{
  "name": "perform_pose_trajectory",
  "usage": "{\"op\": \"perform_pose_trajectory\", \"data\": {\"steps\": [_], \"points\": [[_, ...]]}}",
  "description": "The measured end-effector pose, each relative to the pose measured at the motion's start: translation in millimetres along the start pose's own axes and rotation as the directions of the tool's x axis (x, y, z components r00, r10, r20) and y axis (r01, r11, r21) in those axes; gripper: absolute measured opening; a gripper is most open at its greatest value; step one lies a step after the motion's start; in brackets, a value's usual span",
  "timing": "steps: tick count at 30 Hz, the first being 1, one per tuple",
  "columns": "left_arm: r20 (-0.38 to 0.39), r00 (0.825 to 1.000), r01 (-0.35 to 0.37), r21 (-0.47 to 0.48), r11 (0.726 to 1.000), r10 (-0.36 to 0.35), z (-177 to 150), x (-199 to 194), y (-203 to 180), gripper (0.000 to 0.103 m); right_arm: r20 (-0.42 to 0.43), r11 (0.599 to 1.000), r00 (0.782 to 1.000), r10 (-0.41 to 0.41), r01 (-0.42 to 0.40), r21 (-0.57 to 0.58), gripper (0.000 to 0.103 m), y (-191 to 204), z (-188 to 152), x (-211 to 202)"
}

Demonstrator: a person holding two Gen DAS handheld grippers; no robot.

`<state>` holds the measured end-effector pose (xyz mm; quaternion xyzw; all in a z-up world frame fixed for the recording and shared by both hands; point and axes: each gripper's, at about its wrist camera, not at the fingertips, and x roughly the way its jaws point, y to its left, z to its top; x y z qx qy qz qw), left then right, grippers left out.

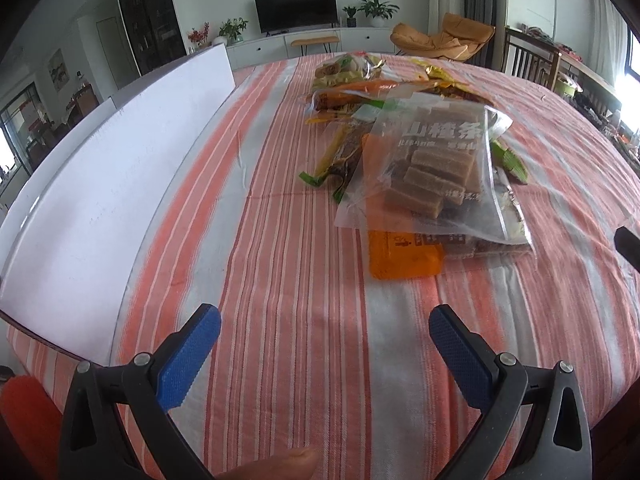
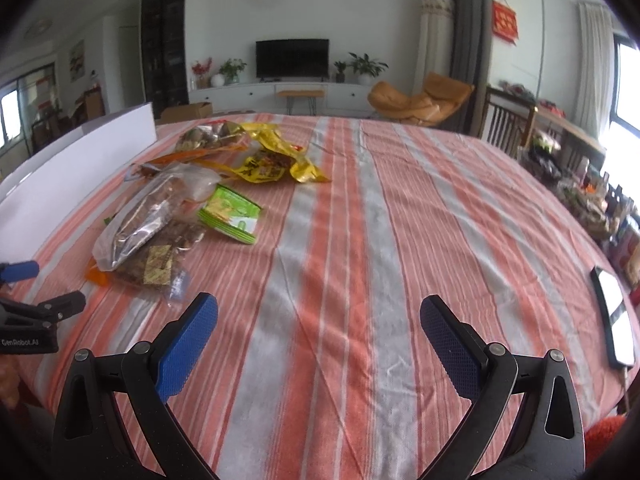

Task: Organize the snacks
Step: 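Reach the left tool to the clear hawthorn-bar bag while the right tool approaches the green cracker packet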

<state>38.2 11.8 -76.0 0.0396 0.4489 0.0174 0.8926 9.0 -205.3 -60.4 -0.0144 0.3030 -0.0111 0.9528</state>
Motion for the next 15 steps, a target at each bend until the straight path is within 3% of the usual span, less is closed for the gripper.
{"op": "perform_pose_trajectory", "data": {"steps": [5,9,15], "points": [[-0.015,1.0,0.014,-0.009,1.0,-0.014,-2,6,6,0.103,-0.072,0.993,0.991,0.117,-0.114,0.043,0.102,0,1,7],[-0.025,0.999,0.024,-0.008,1.0,-0.024,-1,7,10,0.103,-0.161,0.964,0.951,0.263,-0.264,0.018,0.102,33,8,22],[-0.047,0.999,0.023,-0.033,0.999,-0.025,-2,10,24,0.103,-0.283,0.959,0.939,0.194,-0.242,-0.145,0.102,90,27,70]]}}
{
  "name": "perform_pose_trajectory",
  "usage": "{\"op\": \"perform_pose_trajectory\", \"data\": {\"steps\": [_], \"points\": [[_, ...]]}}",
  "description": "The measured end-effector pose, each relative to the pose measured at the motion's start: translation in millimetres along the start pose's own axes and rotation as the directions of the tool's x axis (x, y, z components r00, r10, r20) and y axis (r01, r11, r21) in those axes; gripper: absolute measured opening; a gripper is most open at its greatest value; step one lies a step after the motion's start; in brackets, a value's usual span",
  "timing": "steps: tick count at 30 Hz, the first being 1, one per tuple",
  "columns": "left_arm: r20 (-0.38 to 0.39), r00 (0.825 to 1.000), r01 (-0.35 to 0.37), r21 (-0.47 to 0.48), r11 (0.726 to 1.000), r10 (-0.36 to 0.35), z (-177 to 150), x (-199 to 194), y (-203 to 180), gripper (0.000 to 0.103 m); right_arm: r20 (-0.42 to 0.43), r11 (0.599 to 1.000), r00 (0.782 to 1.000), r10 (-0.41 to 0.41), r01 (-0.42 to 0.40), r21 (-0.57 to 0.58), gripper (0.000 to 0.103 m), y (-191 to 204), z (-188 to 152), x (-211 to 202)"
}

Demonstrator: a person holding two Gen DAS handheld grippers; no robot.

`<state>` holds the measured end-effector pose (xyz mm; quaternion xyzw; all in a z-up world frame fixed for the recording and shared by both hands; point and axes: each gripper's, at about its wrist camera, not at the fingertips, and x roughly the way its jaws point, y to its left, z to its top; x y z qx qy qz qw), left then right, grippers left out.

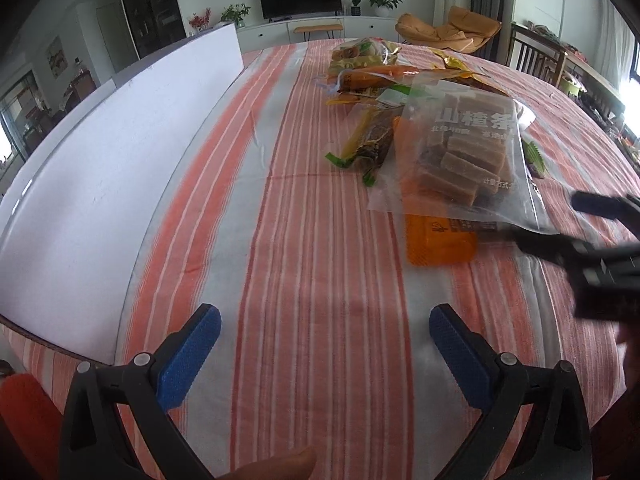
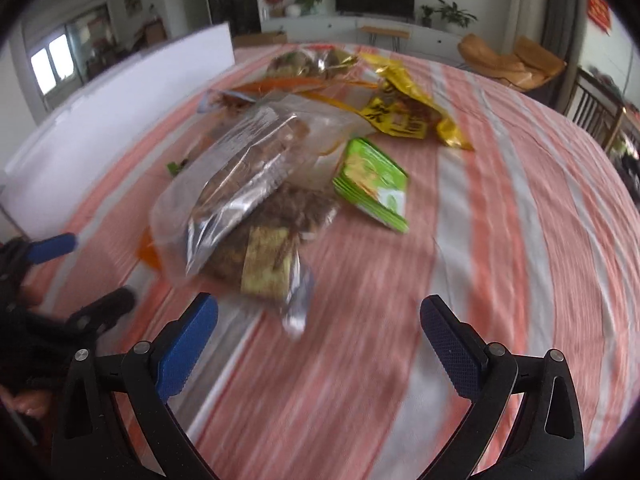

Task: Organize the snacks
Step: 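Reach the left tool to the clear hawthorn-bar bag while the right tool approaches the green cracker packet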

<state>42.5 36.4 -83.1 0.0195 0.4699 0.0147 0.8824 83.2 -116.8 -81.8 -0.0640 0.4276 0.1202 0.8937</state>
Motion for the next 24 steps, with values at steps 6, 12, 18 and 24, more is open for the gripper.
{"op": "perform_pose_trajectory", "data": {"steps": [6,12,18,24], "points": [[-0.024,0.999,0.035,-0.038,0.999,-0.036,2,6,9,0.103,0.007,1.0,1.0,-0.007,0.007,0.015,0.102,-1,40,22],[-0.012,1.0,0.02,-0.058,0.998,-0.02,3,8,7,0.103,0.001,0.999,1.0,0.007,-0.007,0.045,0.102,-21,8,1],[-0.006,1.0,0.016,-0.067,0.998,-0.017,3,9,8,0.103,0.011,0.991,0.999,-0.047,0.045,0.128,0.102,-54,-22,-8],[-0.041,0.997,0.067,-0.001,0.998,-0.067,5,8,13,0.103,0.012,0.988,0.994,-0.106,0.104,0.116,0.103,-61,-18,-2]]}}
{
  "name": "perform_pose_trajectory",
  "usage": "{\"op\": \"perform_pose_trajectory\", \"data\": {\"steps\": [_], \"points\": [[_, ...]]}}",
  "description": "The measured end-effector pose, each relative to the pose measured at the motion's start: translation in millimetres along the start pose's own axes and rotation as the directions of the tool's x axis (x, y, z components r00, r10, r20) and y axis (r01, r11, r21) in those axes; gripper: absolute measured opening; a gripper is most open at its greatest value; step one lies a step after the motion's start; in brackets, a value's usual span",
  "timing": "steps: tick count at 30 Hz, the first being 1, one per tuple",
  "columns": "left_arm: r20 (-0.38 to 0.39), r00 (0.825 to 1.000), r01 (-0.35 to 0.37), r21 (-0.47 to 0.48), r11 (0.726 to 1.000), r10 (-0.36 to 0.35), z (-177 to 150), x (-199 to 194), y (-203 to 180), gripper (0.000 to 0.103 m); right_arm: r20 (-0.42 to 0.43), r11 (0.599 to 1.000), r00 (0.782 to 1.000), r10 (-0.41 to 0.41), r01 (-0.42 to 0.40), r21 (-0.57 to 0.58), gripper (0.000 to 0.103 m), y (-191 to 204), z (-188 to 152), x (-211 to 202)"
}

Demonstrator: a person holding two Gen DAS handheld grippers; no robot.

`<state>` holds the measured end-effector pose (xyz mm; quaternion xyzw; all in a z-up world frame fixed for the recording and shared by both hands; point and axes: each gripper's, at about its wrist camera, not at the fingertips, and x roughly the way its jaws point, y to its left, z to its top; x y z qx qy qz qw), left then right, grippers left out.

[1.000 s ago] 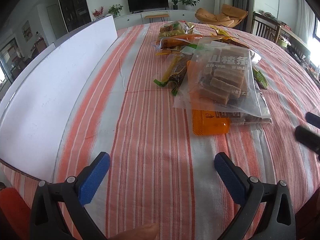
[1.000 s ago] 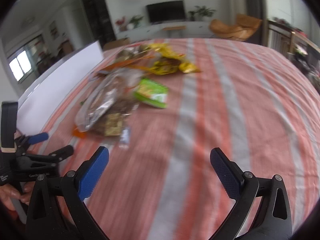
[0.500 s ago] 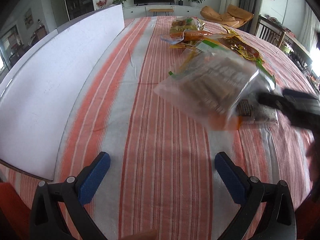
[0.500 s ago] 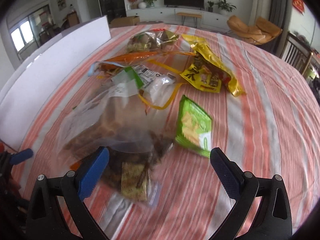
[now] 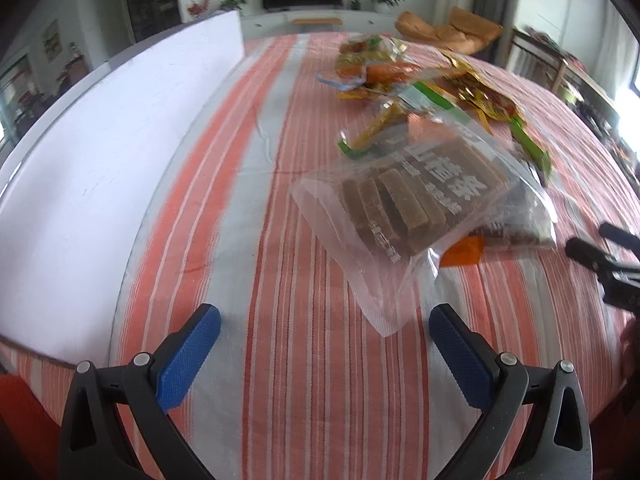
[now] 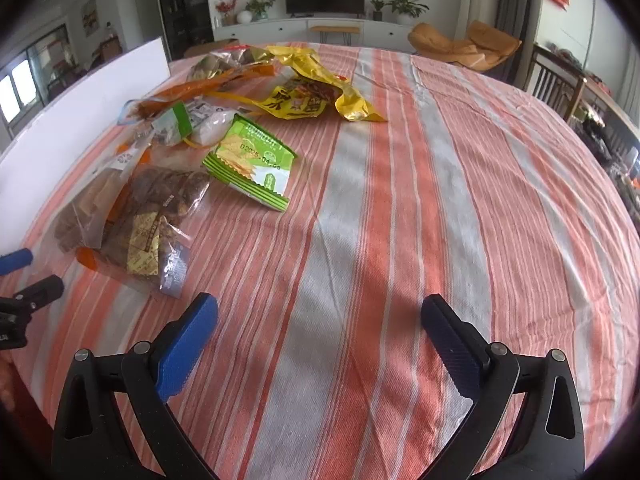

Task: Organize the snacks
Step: 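Reach the left tool to the clear hawthorn-bar bag while the right tool approaches the green cracker packet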

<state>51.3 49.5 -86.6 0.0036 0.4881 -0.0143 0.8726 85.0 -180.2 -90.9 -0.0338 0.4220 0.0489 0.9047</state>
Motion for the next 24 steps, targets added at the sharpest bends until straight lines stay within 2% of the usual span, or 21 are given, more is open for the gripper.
{"op": "perform_pose_trajectory", "data": {"steps": [2,4,7,8,10,11,13,14,15,17,18,20,21,22,24], "points": [[-0.03,0.999,0.044,0.05,0.998,-0.043,4,-1,1,0.103,0.003,1.0,1.0,0.003,-0.003,0.003,0.103,-3,-1,1],[-0.001,0.996,0.086,0.088,0.992,-0.086,8,-9,1,0.103,0.005,1.0,1.0,0.004,-0.004,0.005,0.103,-4,-2,0],[0.04,0.989,0.129,0.208,0.969,-0.14,28,-24,-10,0.103,0.007,1.0,1.0,0.004,-0.004,0.006,0.103,-6,-4,-1],[0.054,0.986,0.136,0.273,0.952,-0.156,37,-30,-18,0.103,0.007,1.0,1.0,0.003,-0.003,0.006,0.103,-6,-4,-1],[0.087,0.978,0.135,0.423,0.896,-0.188,52,-38,-37,0.103,0.007,1.0,1.0,0.004,-0.004,0.006,0.103,-6,-4,-1],[0.091,0.976,0.124,0.515,0.848,-0.199,59,-37,-49,0.103,0.007,1.0,1.0,0.004,-0.004,0.006,0.103,-6,-4,-1],[0.063,0.979,0.117,0.602,0.79,-0.192,68,-25,-62,0.103,0.007,1.0,1.0,0.004,-0.004,0.006,0.103,-6,-4,-1],[0.029,0.983,0.124,0.628,0.768,-0.182,72,-14,-67,0.103,0.007,1.0,1.0,0.004,-0.004,0.006,0.103,-5,-3,-1],[-0.001,0.984,0.138,0.636,0.759,-0.178,75,-4,-70,0.103,0.007,1.0,1.0,0.004,-0.004,0.006,0.103,-5,-3,-1],[-0.062,0.982,0.178,0.625,0.76,-0.179,80,13,-70,0.103,0.007,1.0,1.0,0.004,-0.004,0.006,0.103,-5,-3,-1],[-0.095,0.979,0.201,0.607,0.769,-0.18,81,22,-67,0.103,0.007,1.0,1.0,0.004,-0.004,0.006,0.103,-5,-3,-1],[-0.162,0.963,0.269,0.555,0.788,-0.215,79,31,-64,0.102,0.007,1.0,1.0,0.004,-0.004,0.006,0.103,-5,-3,0],[-0.171,0.957,0.289,0.536,0.793,-0.234,77,31,-61,0.099,0.007,1.0,1.0,0.004,-0.004,0.006,0.103,-5,-3,0],[-0.154,0.955,0.296,0.521,0.801,-0.253,74,27,-58,0.087,0.007,1.0,1.0,0.003,-0.003,0.006,0.103,-5,-3,0],[-0.151,0.948,0.319,0.507,0.801,-0.281,69,20,-52,0.073,0.007,1.0,1.0,0.003,-0.003,0.006,0.103,-6,-3,0]]}}
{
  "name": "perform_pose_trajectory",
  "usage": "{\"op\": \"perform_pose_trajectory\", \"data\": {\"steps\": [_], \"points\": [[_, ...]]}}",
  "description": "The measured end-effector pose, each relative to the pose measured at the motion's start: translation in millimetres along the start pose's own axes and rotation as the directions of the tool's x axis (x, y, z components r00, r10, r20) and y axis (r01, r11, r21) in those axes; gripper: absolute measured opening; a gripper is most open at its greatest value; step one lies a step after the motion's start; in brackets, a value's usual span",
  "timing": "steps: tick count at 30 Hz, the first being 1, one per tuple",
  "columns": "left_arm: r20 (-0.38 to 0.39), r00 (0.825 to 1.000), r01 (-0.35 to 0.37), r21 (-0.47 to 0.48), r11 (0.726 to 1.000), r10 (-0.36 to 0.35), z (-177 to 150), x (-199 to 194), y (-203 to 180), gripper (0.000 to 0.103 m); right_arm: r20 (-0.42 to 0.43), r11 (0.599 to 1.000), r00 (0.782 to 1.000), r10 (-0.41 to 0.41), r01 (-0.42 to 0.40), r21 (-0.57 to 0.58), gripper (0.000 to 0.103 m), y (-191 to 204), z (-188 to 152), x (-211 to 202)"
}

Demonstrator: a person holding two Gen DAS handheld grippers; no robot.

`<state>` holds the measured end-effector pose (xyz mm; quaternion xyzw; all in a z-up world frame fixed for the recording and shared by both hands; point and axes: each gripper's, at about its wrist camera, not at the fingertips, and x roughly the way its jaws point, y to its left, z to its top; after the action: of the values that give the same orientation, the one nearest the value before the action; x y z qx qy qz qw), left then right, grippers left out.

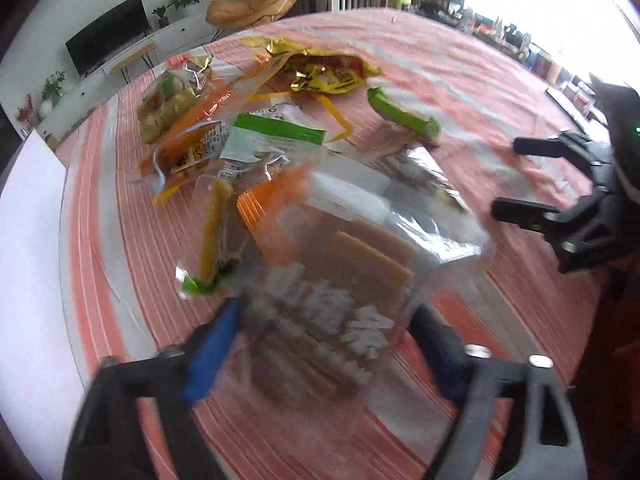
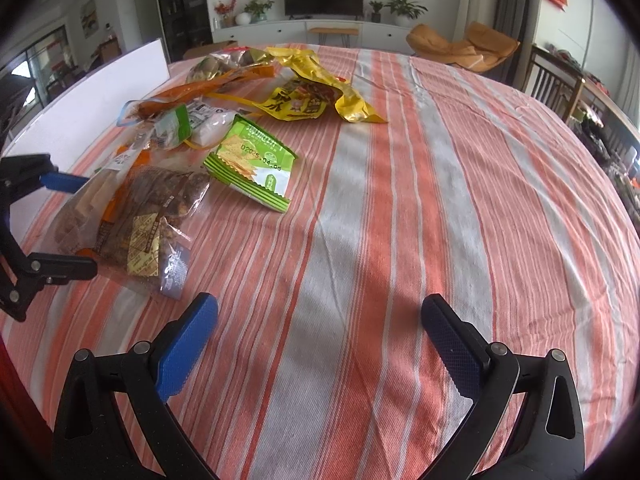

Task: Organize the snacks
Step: 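Reach the left tool to the clear hawthorn-bar bag while the right tool approaches the green cracker packet, then close the left tool on the hawthorn-bar bag while the right tool grasps the green cracker packet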

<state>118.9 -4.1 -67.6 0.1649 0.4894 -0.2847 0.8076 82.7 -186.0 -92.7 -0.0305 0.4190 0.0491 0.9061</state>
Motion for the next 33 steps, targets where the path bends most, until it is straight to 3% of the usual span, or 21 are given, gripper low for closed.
{"op": "perform_pose_trajectory", "data": {"steps": [2,7,13,15,18,20,22,27,28,29,30,31,33], "points": [[0.008,1.0,0.003,-0.014,1.0,-0.003,-10,-9,-2,0.061,0.0,1.0,1.0,0.0,0.0,0.0,0.103,0,0,0],[0.003,0.999,-0.039,-0.121,0.992,0.039,-39,-25,-4,0.058,0.0,1.0,1.0,0.0,0.0,0.001,0.103,0,0,0],[-0.023,0.991,-0.132,-0.339,0.932,0.132,-71,-41,9,0.058,0.001,1.0,1.0,-0.001,0.001,0.001,0.103,0,0,0],[-0.034,0.987,-0.158,-0.341,0.927,0.156,-77,-43,8,0.06,0.001,1.0,1.0,0.0,0.0,0.001,0.103,0,0,0],[-0.055,0.99,-0.142,-0.295,0.945,0.132,-79,-40,4,0.071,0.001,1.0,1.0,-0.001,0.001,0.001,0.103,-1,0,0],[-0.055,0.993,-0.114,-0.249,0.962,0.104,-80,-39,3,0.087,0.001,1.0,1.0,-0.001,0.001,0.001,0.103,0,0,0],[-0.035,0.997,-0.073,-0.228,0.971,0.067,-78,-40,4,0.092,0.001,1.0,1.0,-0.001,0.001,0.002,0.103,-1,0,0],[-0.038,0.999,0.008,-0.181,0.983,-0.016,-70,-30,11,0.092,0.001,1.0,1.0,-0.002,0.002,0.002,0.103,0,-1,0],[-0.037,0.999,0.007,-0.175,0.985,-0.013,-69,-29,12,0.09,0.001,1.0,1.0,-0.002,0.002,0.002,0.103,0,0,0],[-0.028,1.0,0.001,-0.172,0.985,-0.005,-69,-29,13,0.075,0.002,1.0,1.0,-0.002,0.002,0.002,0.103,1,0,0],[-0.014,1.0,-0.016,-0.178,0.984,0.013,-69,-31,15,0.066,0.002,1.0,1.0,-0.002,0.002,0.002,0.103,1,0,0],[0.004,1.0,-0.006,-0.226,0.974,0.007,-68,-36,22,0.058,0.002,1.0,1.0,-0.001,0.001,0.003,0.103,0,0,1],[0.024,0.999,-0.012,-0.355,0.935,0.022,-69,-41,40,0.055,0.004,1.0,1.0,0.002,-0.003,0.006,0.103,-1,0,0]]}}
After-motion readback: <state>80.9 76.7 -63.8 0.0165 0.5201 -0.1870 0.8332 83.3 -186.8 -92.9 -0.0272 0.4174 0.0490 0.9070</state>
